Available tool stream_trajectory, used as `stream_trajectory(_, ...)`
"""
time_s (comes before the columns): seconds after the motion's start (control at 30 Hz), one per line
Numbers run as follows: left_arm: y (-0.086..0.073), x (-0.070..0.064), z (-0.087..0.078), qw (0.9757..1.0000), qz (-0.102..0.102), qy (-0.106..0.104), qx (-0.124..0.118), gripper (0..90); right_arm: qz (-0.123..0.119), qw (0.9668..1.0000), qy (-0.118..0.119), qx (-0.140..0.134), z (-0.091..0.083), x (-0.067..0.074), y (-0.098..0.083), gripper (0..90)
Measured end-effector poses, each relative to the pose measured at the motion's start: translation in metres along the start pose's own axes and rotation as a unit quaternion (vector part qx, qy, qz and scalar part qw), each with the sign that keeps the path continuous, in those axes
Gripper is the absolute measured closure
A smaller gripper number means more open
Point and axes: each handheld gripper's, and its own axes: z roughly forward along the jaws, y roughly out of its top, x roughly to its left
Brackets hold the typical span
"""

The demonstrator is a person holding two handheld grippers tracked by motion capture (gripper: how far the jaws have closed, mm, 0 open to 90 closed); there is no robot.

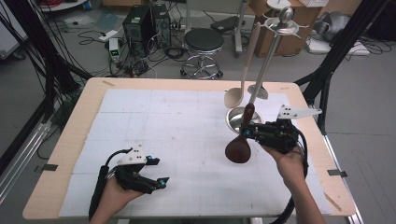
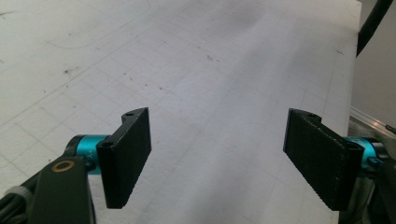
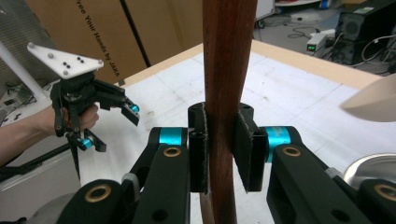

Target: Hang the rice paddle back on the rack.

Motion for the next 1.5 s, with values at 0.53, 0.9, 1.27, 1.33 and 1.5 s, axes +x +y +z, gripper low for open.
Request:
stream_trajectory(0.53,-0.003,0.003,0.001,1.0,-0.004,0.008,0.001,13.9,-0.002,1.0,-0.007,-0.006,-0.015,-0.01,0.019,77.6)
stream_trajectory(0.9,-0.002,0.008,-0.001,0.9996,-0.019,0.021,-0.008,8.6,-0.011,0.9999,-0.005,-0.011,-0.021,-0.016,0.043,77.5)
stream_trajectory(1.27,-0.002,0.008,-0.003,0.9994,-0.021,0.025,-0.011,5.1,-0.017,0.9997,-0.009,-0.015,-0.02,-0.021,0.067,77.5)
stream_trajectory(1.33,-0.002,0.008,-0.002,0.9994,-0.021,0.026,-0.011,5.1,-0.019,0.9997,-0.01,-0.015,-0.02,-0.022,0.071,77.5)
stream_trajectory(1.5,-0.002,0.008,-0.003,0.9994,-0.023,0.026,-0.009,5.1,-0.022,0.9995,-0.015,-0.018,-0.024,-0.024,0.082,77.6)
